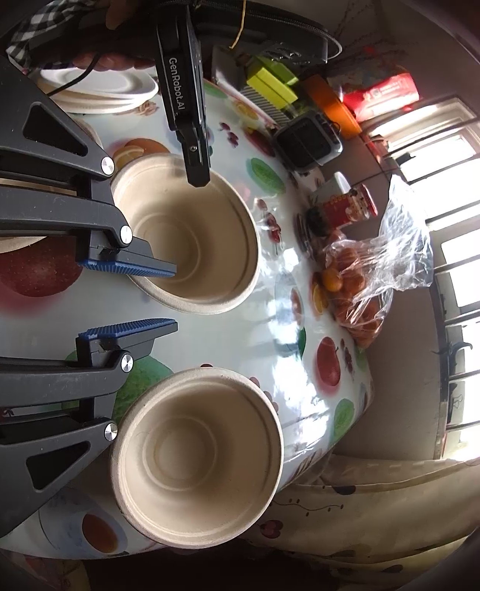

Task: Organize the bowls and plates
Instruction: 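Close both grippers on the rims of beige bowls, then lift the held bowls with both grippers and carry them over another beige bowl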

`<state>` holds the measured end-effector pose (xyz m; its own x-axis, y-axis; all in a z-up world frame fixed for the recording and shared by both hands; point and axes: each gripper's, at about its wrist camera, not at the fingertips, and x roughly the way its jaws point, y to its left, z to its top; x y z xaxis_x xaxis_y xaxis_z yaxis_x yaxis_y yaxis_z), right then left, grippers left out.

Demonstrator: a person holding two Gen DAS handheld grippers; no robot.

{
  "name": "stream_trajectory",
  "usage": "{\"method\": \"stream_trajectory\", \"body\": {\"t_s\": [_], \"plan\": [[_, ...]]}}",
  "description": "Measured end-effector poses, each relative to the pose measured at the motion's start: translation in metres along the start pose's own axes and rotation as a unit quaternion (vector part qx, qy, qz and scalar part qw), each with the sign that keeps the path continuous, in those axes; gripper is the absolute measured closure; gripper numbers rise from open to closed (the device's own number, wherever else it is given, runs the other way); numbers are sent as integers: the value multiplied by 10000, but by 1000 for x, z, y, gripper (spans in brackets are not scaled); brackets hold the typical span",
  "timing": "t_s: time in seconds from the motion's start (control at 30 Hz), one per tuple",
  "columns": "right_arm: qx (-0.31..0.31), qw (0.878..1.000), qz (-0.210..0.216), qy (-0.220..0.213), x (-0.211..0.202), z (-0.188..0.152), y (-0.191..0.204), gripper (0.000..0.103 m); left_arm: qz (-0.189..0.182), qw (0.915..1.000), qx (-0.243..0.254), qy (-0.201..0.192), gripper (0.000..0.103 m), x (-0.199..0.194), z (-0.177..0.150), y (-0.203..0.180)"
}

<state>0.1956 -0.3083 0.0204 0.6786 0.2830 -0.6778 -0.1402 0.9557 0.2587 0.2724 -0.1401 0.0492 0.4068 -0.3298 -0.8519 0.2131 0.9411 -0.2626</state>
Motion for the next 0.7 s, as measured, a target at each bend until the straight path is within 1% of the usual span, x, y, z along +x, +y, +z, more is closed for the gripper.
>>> {"method": "stream_trajectory", "body": {"t_s": [0.23, 0.7], "plan": [[16, 10000, 42, 5, 1, 0, 0, 87, -19, 10000, 21, 17, 86, 2, 0, 0], [73, 9999, 38, -80, -5, 2, -1, 87, -58, 9999, 106, -17, 86, -2, -1, -4]]}}
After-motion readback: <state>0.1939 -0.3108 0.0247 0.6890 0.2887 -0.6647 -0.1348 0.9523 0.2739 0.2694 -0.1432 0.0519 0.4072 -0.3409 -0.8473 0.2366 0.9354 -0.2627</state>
